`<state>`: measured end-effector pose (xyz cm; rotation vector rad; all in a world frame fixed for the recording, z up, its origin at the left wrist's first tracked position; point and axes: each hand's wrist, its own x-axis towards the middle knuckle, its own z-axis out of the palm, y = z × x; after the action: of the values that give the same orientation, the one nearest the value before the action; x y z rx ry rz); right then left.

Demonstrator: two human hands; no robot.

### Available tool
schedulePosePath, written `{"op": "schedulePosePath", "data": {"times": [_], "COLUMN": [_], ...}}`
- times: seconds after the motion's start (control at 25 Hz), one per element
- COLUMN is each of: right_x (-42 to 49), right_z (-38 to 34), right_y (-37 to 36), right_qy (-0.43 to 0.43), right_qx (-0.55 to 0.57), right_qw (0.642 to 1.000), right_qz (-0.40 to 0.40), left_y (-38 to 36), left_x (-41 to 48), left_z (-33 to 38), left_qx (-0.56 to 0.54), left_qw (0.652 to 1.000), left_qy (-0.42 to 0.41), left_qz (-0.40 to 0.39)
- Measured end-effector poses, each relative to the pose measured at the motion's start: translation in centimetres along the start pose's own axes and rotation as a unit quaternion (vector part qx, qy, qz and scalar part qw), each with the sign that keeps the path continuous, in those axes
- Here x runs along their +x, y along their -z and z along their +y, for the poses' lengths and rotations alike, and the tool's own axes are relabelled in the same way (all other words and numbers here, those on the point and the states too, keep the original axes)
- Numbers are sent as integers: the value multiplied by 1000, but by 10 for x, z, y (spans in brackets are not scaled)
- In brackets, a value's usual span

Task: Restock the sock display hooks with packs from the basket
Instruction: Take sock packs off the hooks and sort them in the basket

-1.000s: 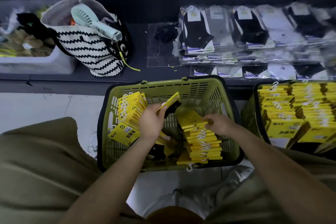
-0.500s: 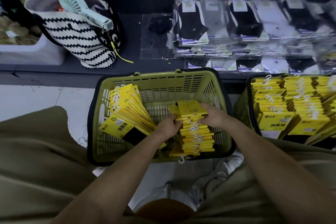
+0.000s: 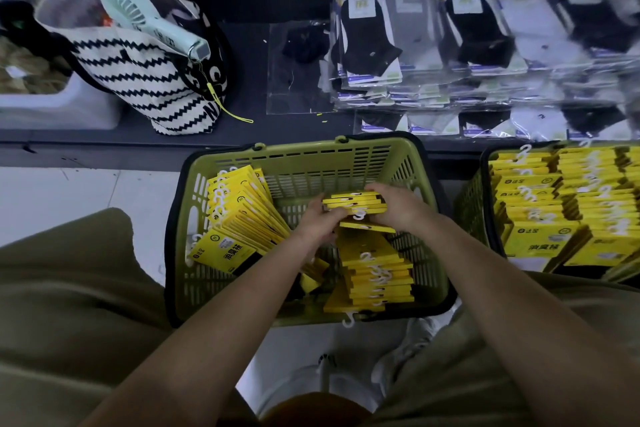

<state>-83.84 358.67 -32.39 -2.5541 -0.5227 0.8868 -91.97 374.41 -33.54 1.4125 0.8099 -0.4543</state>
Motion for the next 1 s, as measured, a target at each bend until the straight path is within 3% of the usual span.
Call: {"op": "schedulePosePath", "data": {"times": [0.12,0.44,0.6,0.72,0.84,1.0], "right_x": [14,4,-10,-28,-54,-76], "right_z": [-2,-12,-21,-39,-74,-129], "right_y": [9,28,33,42,62,95], "right_qy": [12,82,88,69,105,151], "right_qx": [-47,-139,45,196,383,503], "right_qw": [998,986,993,972,904,818], "right_qz": [46,50,65,105,161,233], "left_y": [6,18,27,37,52,67], "left_x": [9,-7,-10,-30,-70,-113], "left_z": [8,35,37,51,82,122], "left_qx": [118,156,281,212,118,23], "left_qw": [991,984,956,957,946,930], "left_qy": [-48,-56,-79,-197,-299,-365], "left_qz": [-27,-67,24,31,31,31]}}
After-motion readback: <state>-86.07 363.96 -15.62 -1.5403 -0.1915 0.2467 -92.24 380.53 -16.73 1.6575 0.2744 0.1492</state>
